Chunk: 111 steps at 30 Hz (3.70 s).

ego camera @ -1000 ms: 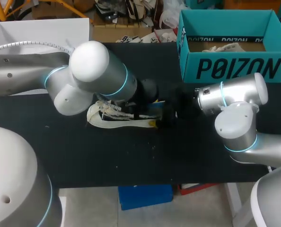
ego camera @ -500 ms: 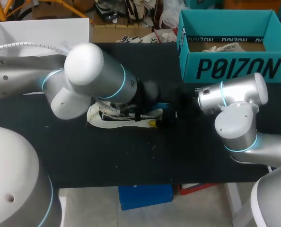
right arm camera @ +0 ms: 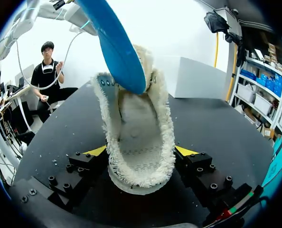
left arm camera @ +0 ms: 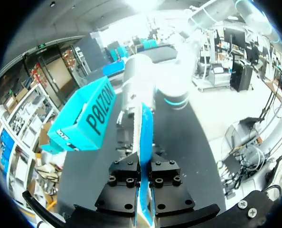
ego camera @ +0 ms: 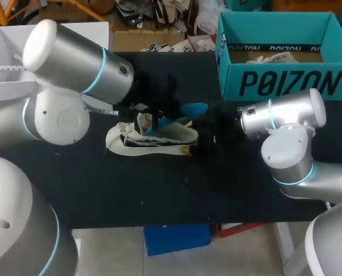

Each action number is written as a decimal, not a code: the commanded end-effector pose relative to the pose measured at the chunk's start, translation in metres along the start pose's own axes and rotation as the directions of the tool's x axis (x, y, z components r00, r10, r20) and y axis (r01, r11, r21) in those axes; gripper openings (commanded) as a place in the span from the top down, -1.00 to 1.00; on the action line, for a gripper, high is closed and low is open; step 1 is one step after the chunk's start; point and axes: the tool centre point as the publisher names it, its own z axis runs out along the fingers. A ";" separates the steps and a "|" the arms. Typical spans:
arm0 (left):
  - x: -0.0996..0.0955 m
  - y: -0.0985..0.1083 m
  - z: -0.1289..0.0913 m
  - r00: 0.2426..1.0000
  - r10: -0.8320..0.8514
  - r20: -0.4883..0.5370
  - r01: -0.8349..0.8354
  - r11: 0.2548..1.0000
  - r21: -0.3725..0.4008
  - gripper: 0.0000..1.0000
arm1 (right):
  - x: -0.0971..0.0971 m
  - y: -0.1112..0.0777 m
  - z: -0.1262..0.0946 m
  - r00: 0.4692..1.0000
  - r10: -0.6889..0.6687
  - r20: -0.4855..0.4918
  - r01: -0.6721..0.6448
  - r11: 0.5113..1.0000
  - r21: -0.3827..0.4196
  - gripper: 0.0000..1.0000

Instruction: Take the shoe out of the shoebox, open the shoe tongue, remove and reinsert the insole, then place the shoe into the shoebox

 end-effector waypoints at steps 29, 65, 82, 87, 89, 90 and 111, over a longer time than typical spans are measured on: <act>-0.031 -0.064 -0.080 0.969 -0.161 -0.189 0.226 0.887 0.402 1.00 | -0.003 -0.004 0.002 1.000 0.001 0.001 -0.001 1.000 0.003 1.00; -0.024 -0.208 -0.182 0.890 -0.177 -0.420 0.429 0.639 0.639 1.00 | -0.003 -0.004 0.002 1.000 0.001 0.001 -0.001 1.000 0.003 1.00; -0.021 -0.220 -0.188 0.900 -0.153 -0.407 0.408 0.623 0.667 1.00 | -0.007 0.003 -0.020 0.998 -0.064 0.028 0.060 0.991 0.116 -1.00; -0.021 -0.220 -0.188 0.900 -0.153 -0.407 0.408 0.623 0.667 1.00 | -0.012 0.015 -0.039 0.989 -0.143 -0.027 0.145 0.964 0.223 -1.00; -0.021 -0.220 -0.188 0.900 -0.153 -0.407 0.408 0.623 0.667 1.00 | -0.013 0.019 -0.044 0.985 -0.163 -0.050 0.170 0.948 0.269 -1.00; -0.021 -0.220 -0.188 0.900 -0.153 -0.407 0.408 0.623 0.667 1.00 | -0.014 0.021 -0.047 0.983 -0.170 -0.064 0.181 0.943 0.280 -1.00; -0.021 -0.220 -0.188 0.900 -0.153 -0.407 0.408 0.623 0.667 1.00 | -0.022 0.041 -0.054 0.957 -0.236 -0.168 0.275 0.557 0.784 -1.00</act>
